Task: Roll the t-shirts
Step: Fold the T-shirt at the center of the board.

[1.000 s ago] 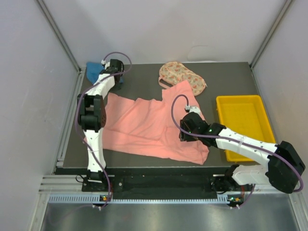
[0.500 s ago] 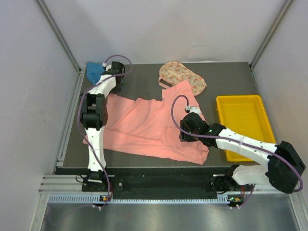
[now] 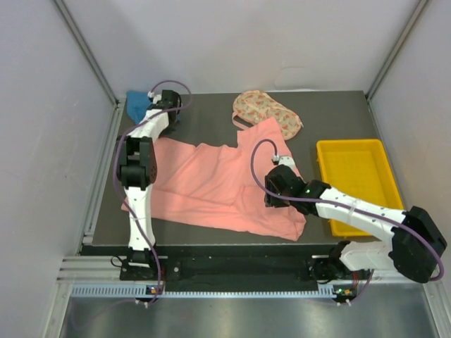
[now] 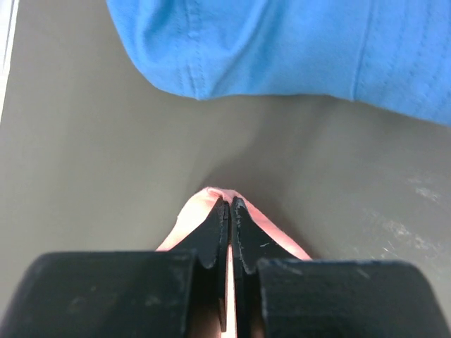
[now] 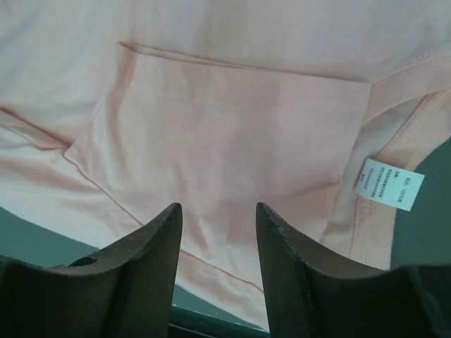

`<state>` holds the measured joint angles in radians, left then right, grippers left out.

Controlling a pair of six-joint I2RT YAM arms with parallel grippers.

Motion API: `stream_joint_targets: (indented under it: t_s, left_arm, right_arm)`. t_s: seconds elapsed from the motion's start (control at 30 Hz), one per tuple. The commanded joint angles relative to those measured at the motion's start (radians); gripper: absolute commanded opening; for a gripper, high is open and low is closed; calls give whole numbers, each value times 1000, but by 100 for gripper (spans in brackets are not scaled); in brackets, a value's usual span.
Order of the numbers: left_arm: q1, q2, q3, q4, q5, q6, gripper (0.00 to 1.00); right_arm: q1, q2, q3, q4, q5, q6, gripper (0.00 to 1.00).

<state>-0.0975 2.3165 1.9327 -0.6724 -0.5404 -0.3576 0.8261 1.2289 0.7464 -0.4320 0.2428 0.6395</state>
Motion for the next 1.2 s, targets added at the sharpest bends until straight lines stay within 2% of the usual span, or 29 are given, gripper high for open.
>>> stream_joint_targets:
  t_s: [0.0, 0.27, 0.5, 0.67, 0.77, 0.87, 0.93, 1.03, 1.17]
  left_arm:
    - [21, -45, 54, 54, -18, 16, 3]
    - [64, -37, 32, 65, 22, -9, 3]
    - [87, -54, -15, 109, 56, -6, 11]
    - [90, -71, -46, 148, 118, -23, 11]
    - [90, -77, -41, 149, 126, -27, 15]
    - [119, -91, -44, 158, 138, -32, 24]
    - [122, -101, -40, 162, 149, -35, 36]
    - [127, -111, -29, 158, 160, -44, 43]
    - [143, -123, -21, 158, 201, -63, 47]
  right_arm:
    - [-30, 20, 68, -25, 93, 9, 47]
    - [-194, 98, 180, 22, 76, 43, 48]
    - [-330, 254, 313, 127, 66, 45, 51]
    - [-432, 395, 416, 245, -11, 45, 51]
    - [-476, 493, 514, 260, -43, 16, 53]
    - [-493, 579, 595, 280, -62, -27, 53]
    - [-512, 615, 657, 286, -76, -38, 52]
    - [-528, 693, 747, 269, -79, -60, 52]
    - [-528, 771, 858, 254, -59, -128, 52]
